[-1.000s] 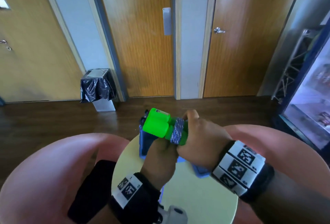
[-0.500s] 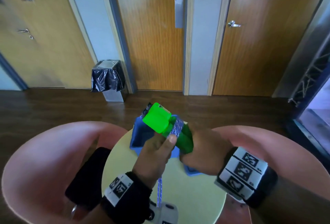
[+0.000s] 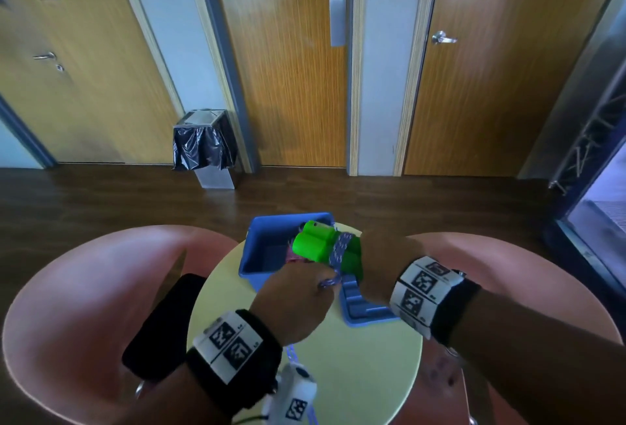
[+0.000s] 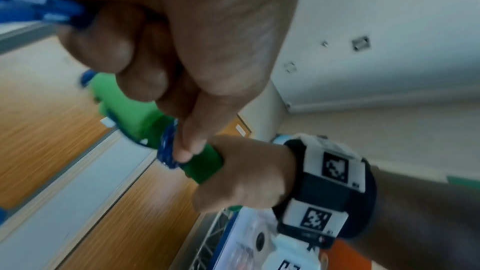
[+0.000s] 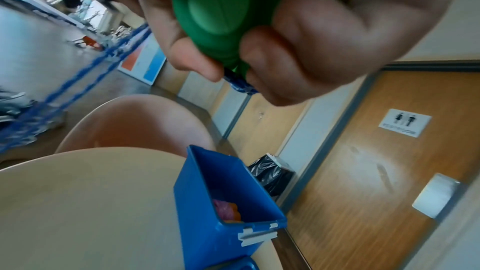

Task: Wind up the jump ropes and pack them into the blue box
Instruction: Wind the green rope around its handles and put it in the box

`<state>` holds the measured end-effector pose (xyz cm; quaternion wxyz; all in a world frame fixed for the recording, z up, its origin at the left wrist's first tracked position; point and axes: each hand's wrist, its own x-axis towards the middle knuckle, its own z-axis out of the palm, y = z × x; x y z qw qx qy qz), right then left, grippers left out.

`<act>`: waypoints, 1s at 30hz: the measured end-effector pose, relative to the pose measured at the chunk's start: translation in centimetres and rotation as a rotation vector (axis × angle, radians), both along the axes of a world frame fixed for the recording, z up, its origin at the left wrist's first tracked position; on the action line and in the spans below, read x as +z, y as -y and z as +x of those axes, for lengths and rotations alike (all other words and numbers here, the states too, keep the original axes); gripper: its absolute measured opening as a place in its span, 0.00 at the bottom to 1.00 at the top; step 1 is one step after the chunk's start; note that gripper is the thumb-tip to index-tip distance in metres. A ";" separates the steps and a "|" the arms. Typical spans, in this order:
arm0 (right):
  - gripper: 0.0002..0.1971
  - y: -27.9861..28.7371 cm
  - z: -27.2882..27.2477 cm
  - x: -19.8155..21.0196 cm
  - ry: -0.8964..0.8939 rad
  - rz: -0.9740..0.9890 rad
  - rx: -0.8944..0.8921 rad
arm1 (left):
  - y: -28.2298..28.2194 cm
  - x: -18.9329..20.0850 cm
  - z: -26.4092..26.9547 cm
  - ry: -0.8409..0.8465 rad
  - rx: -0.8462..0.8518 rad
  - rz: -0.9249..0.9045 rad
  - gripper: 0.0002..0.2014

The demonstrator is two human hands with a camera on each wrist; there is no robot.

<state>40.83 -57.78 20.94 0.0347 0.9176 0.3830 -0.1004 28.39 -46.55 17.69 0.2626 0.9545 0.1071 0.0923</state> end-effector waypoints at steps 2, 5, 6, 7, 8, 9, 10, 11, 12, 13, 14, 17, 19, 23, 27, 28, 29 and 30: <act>0.22 0.1 -0.3 -0.4 0.024 -0.090 0.057 | -0.6 1.0 0.4 -0.109 -0.111 0.166 0.14; 0.20 0.6 -0.4 0.0 0.035 -0.158 0.162 | -1.2 2.5 1.2 -0.213 -0.213 0.342 0.08; 0.18 1.0 -0.5 0.3 0.023 -0.172 0.203 | -1.4 2.9 1.5 -0.220 -0.239 0.398 0.09; 0.14 1.3 -0.5 0.6 0.026 -0.194 0.266 | -1.6 3.2 1.8 -0.215 -0.271 0.445 0.12; 0.11 1.5 -0.7 0.9 0.043 -0.231 0.328 | -1.9 3.4 2.1 -0.220 -0.311 0.468 0.14; 0.10 1.8 -0.8 1.1 0.068 -0.256 0.387 | -2.2 3.8 2.4 -0.225 -0.356 0.462 0.16; 0.10 2.1 -0.9 1.5 0.074 -0.277 0.415 | -2.4 4.0 2.7 -0.234 -0.400 0.439 0.18; 0.11 2.2 -1.0 1.8 0.080 -0.298 0.435 | -2.6 4.2 3.0 -0.231 -0.436 0.412 0.20; 0.13 2.4 -1.0 2.2 0.090 -0.329 0.448 | -2.9 4.4 3.3 -0.241 -0.454 0.378 0.21; 0.14 2.5 -1.2 2.5 0.102 -0.349 0.468 | -3.4 4.5 3.6 -0.240 -0.461 0.335 0.21; 0.14 2.7 -1.3 2.7 0.115 -0.373 0.485 | -3.9 4.5 3.9 -0.242 -0.455 0.286 0.20; 0.14 3.8 -1.5 3.8 0.105 -0.365 0.530 | -4.7 4.3 4.3 -0.220 -0.425 0.150 0.16; 0.14 4.6 -1.3 5.0 0.037 -0.298 0.528 | -4.7 4.1 4.4 -0.172 -0.405 0.025 0.17; 0.15 5.8 -1.1 6.8 -0.042 -0.208 0.544 | -4.4 3.6 4.4 -0.039 -0.412 -0.168 0.12; 0.15 6.2 -1.3 7.8 -0.092 -0.101 0.557 | -3.8 2.5 4.6 0.054 -0.341 -0.360 0.06; 0.15 6.2 -1.1 8.0 -0.103 -0.069 0.560 | -3.3 2.6 4.5 0.057 -0.329 -0.401 0.06; 0.15 6.2 -1.0 8.1 -0.116 -0.035 0.555 | -3.1 2.1 4.5 0.079 -0.337 -0.481 0.06; 0.16 6.2 -0.9 8.2 -0.127 -0.002 0.541 | -3.0 1.6 4.4 0.092 -0.354 -0.591 0.07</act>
